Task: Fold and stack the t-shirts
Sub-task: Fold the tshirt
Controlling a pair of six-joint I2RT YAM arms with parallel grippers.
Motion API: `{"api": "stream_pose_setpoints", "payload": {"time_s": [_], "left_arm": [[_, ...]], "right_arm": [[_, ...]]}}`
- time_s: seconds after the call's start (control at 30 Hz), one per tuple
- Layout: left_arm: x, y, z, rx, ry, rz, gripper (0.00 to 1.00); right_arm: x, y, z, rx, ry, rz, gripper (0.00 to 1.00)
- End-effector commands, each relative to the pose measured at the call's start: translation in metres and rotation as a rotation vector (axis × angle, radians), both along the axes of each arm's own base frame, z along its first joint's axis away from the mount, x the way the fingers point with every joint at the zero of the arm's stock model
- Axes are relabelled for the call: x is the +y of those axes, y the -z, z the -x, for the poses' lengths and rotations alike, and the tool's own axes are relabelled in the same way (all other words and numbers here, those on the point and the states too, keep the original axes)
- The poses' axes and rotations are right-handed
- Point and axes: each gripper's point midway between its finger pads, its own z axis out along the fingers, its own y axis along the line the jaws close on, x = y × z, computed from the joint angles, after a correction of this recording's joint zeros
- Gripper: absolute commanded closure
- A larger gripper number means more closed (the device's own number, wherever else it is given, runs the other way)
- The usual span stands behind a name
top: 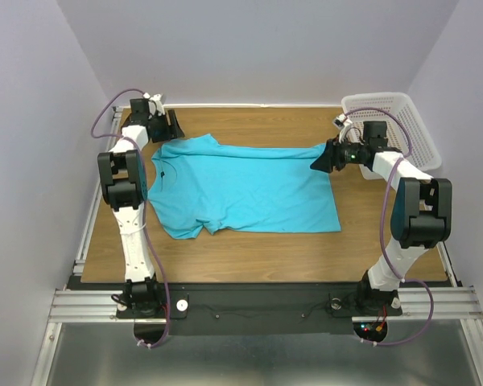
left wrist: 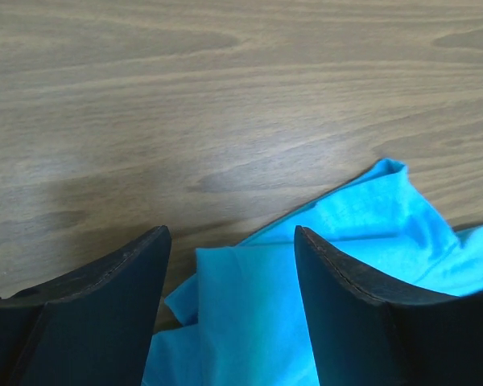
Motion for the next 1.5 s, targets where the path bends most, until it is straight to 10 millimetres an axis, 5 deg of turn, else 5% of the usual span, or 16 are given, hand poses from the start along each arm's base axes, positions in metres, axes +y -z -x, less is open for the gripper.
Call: {"api": "stream_pose_setpoints", "payload": {"time_s": [0.0, 0.47, 0.67, 0.77, 1.1, 1.47], "left_arm": [[0.000, -0.004, -0.003, 0.002, 0.009, -0.072, 0.27], [-0.019, -0.015, -0.006, -0.030, 0.096, -0.076, 0.55], [-0.020, -0.036, -0.007, -0.079, 0.120, -0.086, 0.75], [-0.020, -0.053, -0.008, -0.123, 0.123, -0.094, 1.00], [-0.023, -0.109, 0.019, -0.325, 0.207, -0.130, 1.00], [-0.042, -0.090, 0.091, -0.350, 0.327, -0.106, 1.00]], "right_arm": [[0.000, -0.019, 0.000, -0.052, -0.007, -0.010, 0.44], [-0.001, -0.021, 0.000, -0.059, -0.005, -0.006, 0.44], [-0.002, -0.022, -0.001, -0.065, 0.000, -0.001, 0.44], [-0.002, -0.022, 0.000, -0.063, 0.000, -0.002, 0.44], [-0.002, -0.023, 0.002, -0.068, 0.000, 0.003, 0.44], [-0.004, -0.027, 0.003, -0.084, 0.005, 0.010, 0.44]]}}
